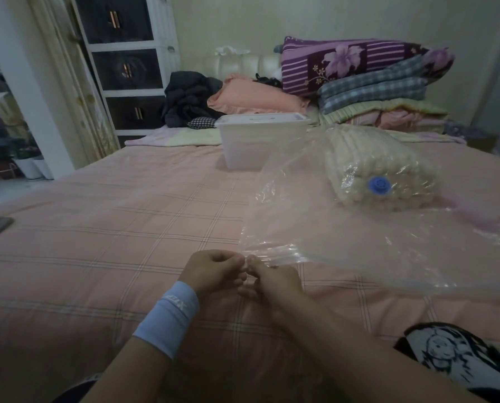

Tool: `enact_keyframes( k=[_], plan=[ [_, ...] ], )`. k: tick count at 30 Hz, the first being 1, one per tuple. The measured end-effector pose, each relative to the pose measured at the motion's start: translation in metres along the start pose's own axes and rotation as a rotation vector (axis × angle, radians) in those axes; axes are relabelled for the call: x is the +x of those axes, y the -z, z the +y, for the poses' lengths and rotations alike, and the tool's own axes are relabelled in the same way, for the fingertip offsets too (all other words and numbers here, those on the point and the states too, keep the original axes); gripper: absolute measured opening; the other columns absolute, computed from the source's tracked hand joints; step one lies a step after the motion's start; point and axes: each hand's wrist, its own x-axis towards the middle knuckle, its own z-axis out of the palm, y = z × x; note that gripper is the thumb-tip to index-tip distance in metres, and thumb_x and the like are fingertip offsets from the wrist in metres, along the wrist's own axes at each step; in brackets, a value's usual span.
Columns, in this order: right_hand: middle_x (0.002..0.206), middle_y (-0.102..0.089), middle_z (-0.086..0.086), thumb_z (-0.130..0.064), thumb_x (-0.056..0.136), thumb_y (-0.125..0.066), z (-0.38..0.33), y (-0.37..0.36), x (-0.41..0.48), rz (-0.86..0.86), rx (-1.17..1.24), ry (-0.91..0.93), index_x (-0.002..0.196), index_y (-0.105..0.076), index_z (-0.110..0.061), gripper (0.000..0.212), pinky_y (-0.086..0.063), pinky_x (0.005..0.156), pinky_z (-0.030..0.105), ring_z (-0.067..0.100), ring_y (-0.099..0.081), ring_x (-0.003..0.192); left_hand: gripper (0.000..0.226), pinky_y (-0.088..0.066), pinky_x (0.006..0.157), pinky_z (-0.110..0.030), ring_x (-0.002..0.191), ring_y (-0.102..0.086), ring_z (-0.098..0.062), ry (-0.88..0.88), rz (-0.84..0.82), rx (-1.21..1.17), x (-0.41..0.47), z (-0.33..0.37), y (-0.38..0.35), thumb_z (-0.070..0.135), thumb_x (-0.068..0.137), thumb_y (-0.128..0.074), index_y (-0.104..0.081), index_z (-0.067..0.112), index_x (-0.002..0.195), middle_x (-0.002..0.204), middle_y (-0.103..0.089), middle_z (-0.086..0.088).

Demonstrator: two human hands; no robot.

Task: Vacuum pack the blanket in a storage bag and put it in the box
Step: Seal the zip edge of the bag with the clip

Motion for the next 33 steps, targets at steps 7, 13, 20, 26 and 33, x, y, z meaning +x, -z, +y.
enact_keyframes(
  k=[7,13,20,26,33],
  plan=[
    [0.081,-0.066,0.017,-0.002,0.092,-0.067,-0.005,-0.009,0.003,0.114,0.027,0.019,0.089,-0.066,0.007,0.010,-0.051,0.044,0.025,0.020,-0.063,0.048,0.014,-0.051,0.048,-0.019,0.044,-0.056,-0.009,-0.120,0.040,0.130,0.001,-0.003,-0.006,-0.003,0.090,-0.062,-0.066,0.000,0.077,0.061,-0.065,-0.010],
    [0.078,-0.054,0.010,-0.001,0.092,-0.066,-0.017,0.005,0.011,0.183,0.046,0.043,0.089,-0.063,0.006,0.008,-0.053,0.045,0.024,0.017,-0.058,0.051,0.010,-0.049,0.046,-0.017,0.042,-0.052,-0.008,-0.117,0.089,0.074,0.003,-0.004,-0.006,-0.002,0.092,-0.059,-0.064,-0.004,0.083,0.064,-0.063,-0.012],
    [0.082,-0.052,0.011,-0.004,0.095,-0.064,-0.016,0.020,0.015,0.188,0.063,0.085,0.081,-0.061,0.001,0.015,-0.055,0.044,0.029,0.014,-0.056,0.049,0.008,-0.054,0.050,-0.020,0.049,-0.059,-0.012,-0.094,0.097,-0.051,-0.002,-0.010,-0.008,-0.003,0.092,-0.058,-0.062,-0.004,0.085,0.068,-0.060,-0.015],
    [0.074,-0.057,0.013,-0.013,0.098,-0.065,-0.008,0.019,0.004,0.051,-0.020,0.048,0.092,-0.064,0.000,0.014,-0.052,0.046,0.031,0.012,-0.044,0.036,0.005,-0.058,0.056,-0.028,0.062,-0.064,-0.023,-0.001,0.084,-0.235,-0.002,-0.007,-0.028,0.003,0.087,-0.066,-0.063,-0.001,0.087,0.075,-0.064,-0.016],
    [0.052,-0.059,-0.004,-0.016,0.094,-0.069,-0.016,0.020,0.006,0.147,-0.162,0.112,0.082,-0.072,-0.004,0.018,-0.035,0.041,0.022,0.006,-0.039,0.035,0.006,-0.053,0.051,-0.020,0.046,-0.057,-0.012,-0.074,0.105,-0.235,-0.003,-0.010,-0.035,-0.002,0.088,-0.065,-0.064,-0.003,0.081,0.056,-0.063,-0.007]
  ],
)
